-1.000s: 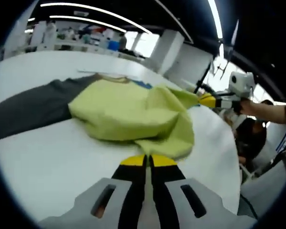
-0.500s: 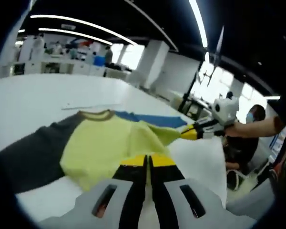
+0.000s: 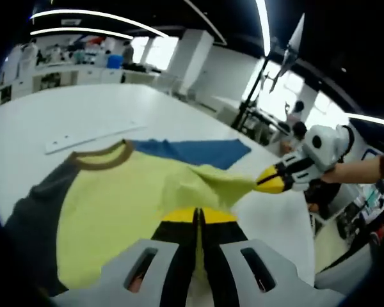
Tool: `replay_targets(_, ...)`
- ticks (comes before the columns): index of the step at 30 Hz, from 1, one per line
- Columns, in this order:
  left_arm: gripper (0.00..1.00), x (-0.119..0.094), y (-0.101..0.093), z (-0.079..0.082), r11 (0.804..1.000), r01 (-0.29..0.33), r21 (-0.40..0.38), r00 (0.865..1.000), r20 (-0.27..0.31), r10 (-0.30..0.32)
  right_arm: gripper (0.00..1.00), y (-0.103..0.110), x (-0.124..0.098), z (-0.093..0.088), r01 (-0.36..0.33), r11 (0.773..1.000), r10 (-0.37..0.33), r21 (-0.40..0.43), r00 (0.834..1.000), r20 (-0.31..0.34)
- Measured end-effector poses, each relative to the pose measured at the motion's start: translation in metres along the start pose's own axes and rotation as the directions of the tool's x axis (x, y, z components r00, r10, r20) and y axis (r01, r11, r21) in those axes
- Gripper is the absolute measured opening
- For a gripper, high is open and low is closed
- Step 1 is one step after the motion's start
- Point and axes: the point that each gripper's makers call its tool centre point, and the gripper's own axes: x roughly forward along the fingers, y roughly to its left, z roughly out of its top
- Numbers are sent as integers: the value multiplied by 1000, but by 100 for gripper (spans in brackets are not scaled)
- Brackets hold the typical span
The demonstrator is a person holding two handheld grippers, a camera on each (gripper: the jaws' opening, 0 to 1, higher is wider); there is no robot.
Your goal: Fold the garment on the visible template until the final outline fits inside the template.
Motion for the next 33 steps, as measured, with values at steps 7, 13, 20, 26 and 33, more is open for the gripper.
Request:
replay_targets(7,0,17,0,-6,1000,15,-7,999,-37,-15,0,-3,-2,-2,12,1000,-12,14,1000,3)
replay_targets(13,0,15,-1,-11,1000,18,-18,999,-44,-19,0,-2,-1,-3,11,1000,-12,24,1000,4)
replay_targets(20,0,8,-2,-7,1000,24,4,1000,-18,-24,0,-1,0,-4,7,1000,-7,27,1000,1)
replay_targets(26,0,1,-5,4,999,40,12,999,26,-40,0,-1,0,-4,10,999,-10,31,1000,3)
replay_targets(33,23,-16,-7,15,998,27,50,997,68,-30,0,-1,0,-4,10,999,-10,32,1000,2)
